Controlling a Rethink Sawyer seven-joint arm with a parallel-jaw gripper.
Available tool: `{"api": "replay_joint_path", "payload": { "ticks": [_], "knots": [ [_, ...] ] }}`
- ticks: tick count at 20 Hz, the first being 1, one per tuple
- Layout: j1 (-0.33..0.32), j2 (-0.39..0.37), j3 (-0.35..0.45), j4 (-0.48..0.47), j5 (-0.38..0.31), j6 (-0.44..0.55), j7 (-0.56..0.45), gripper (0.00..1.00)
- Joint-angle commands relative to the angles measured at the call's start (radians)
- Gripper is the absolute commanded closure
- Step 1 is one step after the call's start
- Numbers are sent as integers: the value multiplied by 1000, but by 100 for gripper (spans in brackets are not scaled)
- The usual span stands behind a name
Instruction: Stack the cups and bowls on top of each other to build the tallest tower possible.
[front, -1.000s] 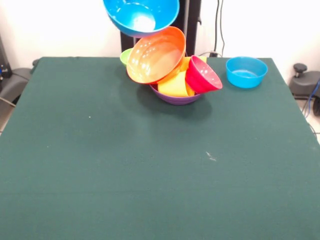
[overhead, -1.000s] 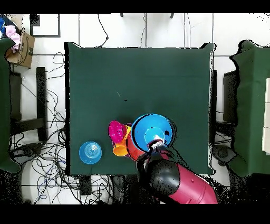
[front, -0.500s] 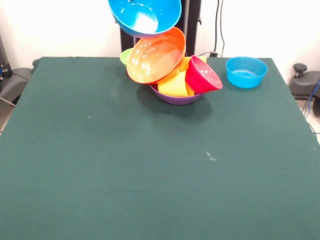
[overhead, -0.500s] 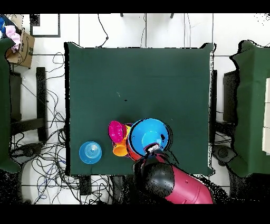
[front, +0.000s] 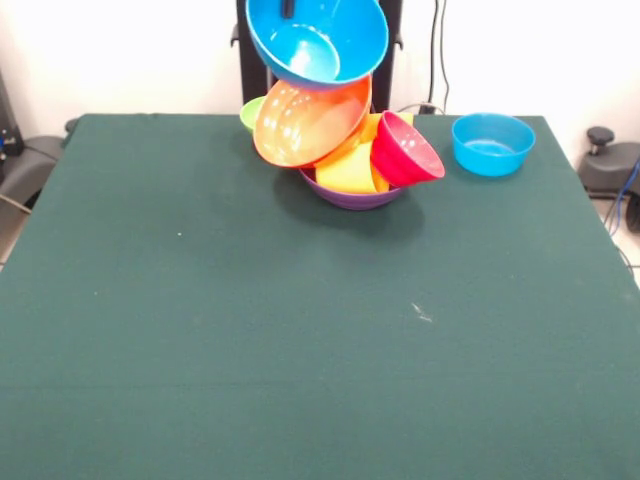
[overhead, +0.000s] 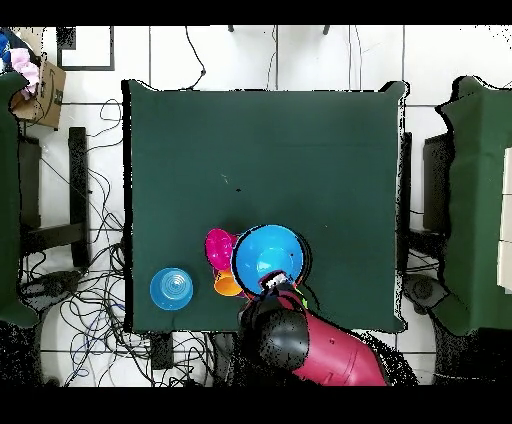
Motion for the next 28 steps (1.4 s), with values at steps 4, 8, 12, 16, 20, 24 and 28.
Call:
{"api": "replay_joint_path", "payload": {
  "ticks": [4,8,12,16,20,24,28],
  "knots": [
    [-32,159,130,78,-44,-193,47,100],
    [-18,201,124,79,-49,-246,69,100],
    [-13,233,127,83,-46,-291,81,100],
    [-26,247,156,85,-34,-304,79,100],
    [-24,232,158,94,-27,-280,76,100],
    [-32,224,157,96,-34,-256,60,100],
    [-62,215,185,108,-34,-256,54,100]
  ]
}}
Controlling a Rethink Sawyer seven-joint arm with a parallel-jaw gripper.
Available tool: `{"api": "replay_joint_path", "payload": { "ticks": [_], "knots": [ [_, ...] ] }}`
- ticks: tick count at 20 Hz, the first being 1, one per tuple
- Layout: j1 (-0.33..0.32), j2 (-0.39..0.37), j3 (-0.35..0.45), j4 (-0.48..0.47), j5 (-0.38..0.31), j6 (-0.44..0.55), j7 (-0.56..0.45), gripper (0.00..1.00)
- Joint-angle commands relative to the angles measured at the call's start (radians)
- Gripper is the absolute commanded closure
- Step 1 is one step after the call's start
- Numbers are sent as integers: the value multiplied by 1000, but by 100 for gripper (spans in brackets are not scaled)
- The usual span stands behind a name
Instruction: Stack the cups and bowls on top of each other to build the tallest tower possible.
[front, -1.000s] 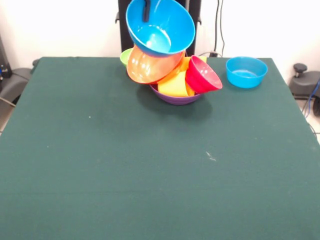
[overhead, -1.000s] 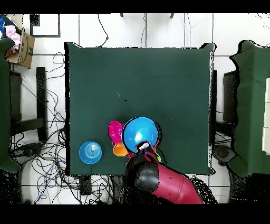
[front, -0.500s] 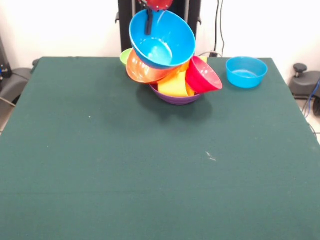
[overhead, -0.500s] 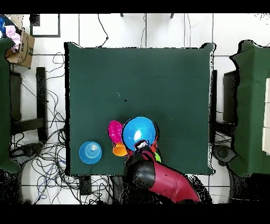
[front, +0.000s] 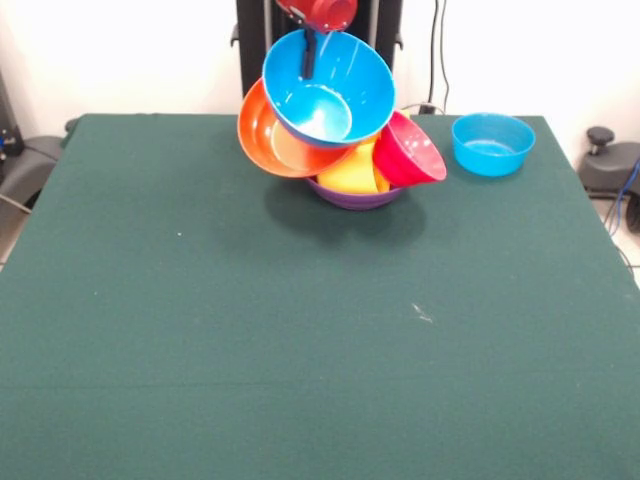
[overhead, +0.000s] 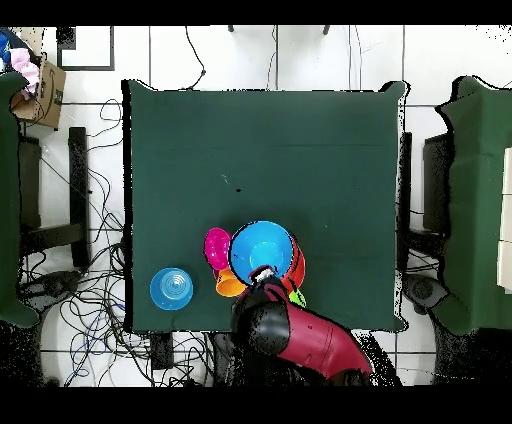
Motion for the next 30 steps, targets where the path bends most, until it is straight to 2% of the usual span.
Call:
{"api": "replay_joint_path", "payload": {
  "ticks": [1,4,9,13,17,21,30],
  "knots": [
    [-36,23,115,65,-33,3,55,100],
    [-56,22,148,78,-25,-2,62,100],
    [-61,28,163,83,-20,4,68,100],
    [-52,4,167,94,-3,35,77,100],
    [-71,-25,216,130,28,56,94,100],
    [-82,-29,259,157,50,37,121,100],
    [-66,-15,224,159,34,28,114,100]
  ]
}}
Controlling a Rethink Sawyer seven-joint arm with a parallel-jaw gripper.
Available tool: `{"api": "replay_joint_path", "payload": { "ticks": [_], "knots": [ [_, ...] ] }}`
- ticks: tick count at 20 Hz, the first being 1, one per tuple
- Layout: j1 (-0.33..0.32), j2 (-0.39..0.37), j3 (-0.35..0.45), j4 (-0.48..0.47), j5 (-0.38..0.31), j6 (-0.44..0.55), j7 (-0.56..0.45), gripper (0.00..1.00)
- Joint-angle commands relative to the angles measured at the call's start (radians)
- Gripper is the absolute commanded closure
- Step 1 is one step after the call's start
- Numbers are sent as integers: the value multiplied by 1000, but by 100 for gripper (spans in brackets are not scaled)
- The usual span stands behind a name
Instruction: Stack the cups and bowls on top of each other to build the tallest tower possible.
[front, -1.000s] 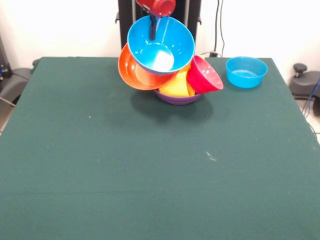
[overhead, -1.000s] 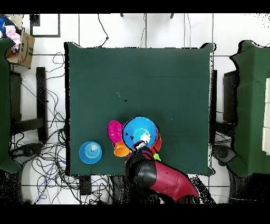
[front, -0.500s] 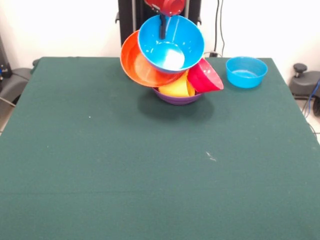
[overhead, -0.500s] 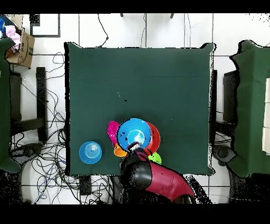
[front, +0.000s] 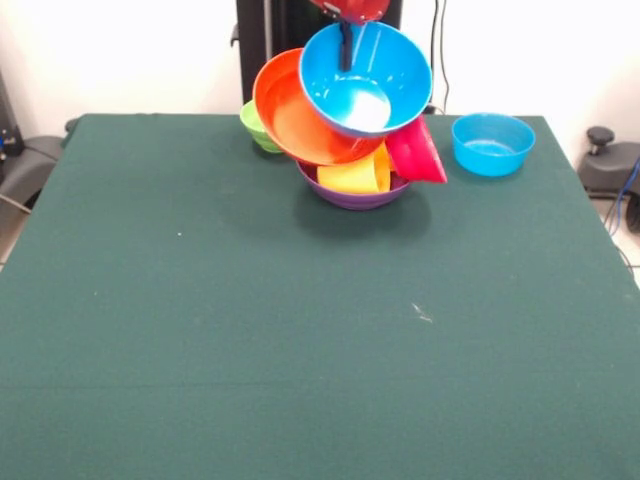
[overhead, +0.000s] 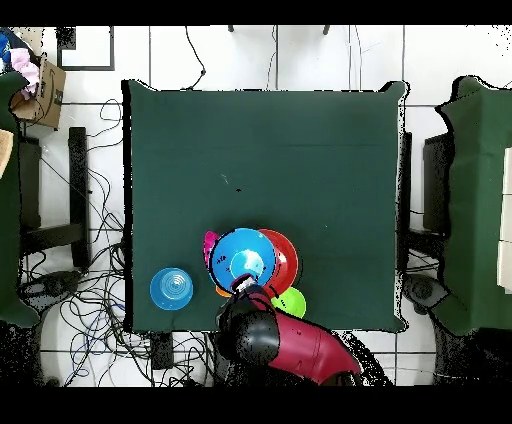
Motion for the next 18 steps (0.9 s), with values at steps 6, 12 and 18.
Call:
{"api": "replay_joint_path", "payload": {
  "ticks": [6,12,18],
  "knots": [
    [-5,81,24,14,-41,-1,58,100],
    [-21,129,-17,-37,-98,-45,22,100],
    [16,144,-75,-76,-140,-63,34,0]
  ]
}}
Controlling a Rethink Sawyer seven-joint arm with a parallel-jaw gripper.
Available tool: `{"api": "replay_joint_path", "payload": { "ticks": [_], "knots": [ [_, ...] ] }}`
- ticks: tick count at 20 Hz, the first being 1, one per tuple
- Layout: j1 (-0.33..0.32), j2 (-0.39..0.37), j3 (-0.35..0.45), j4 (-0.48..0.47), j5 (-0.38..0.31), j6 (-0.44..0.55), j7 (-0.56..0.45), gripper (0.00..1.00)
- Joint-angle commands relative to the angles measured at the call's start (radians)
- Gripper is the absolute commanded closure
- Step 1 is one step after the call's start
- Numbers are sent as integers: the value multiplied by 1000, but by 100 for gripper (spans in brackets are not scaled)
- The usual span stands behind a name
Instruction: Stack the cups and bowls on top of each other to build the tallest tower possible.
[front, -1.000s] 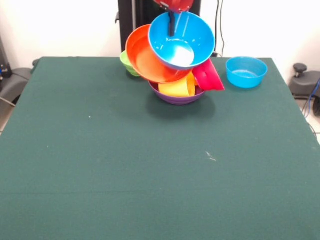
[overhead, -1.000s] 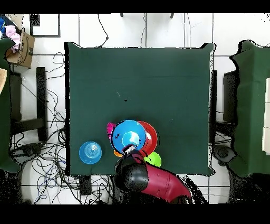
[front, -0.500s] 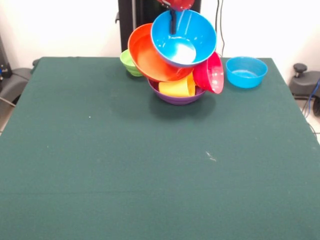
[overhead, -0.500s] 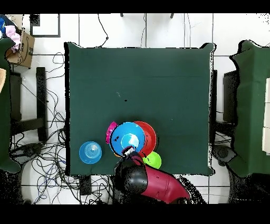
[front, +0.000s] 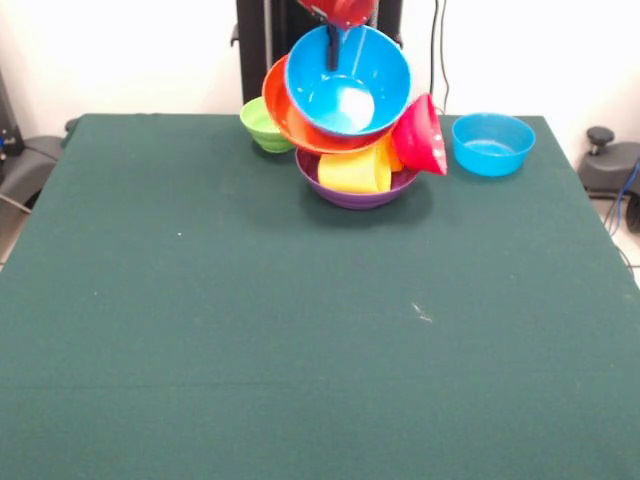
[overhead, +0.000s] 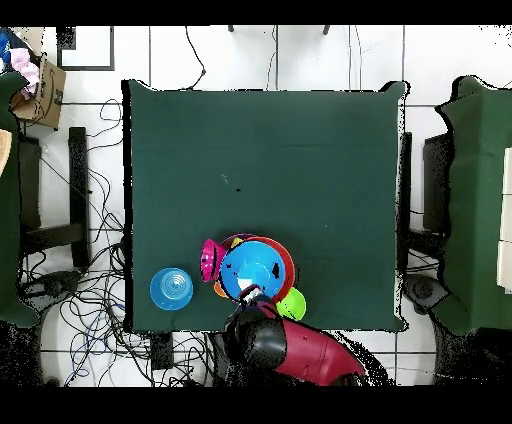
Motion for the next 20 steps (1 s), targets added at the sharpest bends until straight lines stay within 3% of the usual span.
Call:
{"api": "replay_joint_path", "payload": {
  "ticks": [1,11,13,17,20],
  "knots": [
    [33,80,-26,-74,-79,-59,34,0],
    [40,110,-52,-98,-121,-106,37,0],
    [14,112,-26,-93,-114,-98,41,0],
    [43,66,-28,-81,-92,-58,58,0],
    [51,-18,-23,-70,-67,41,46,0]
  ]
}}
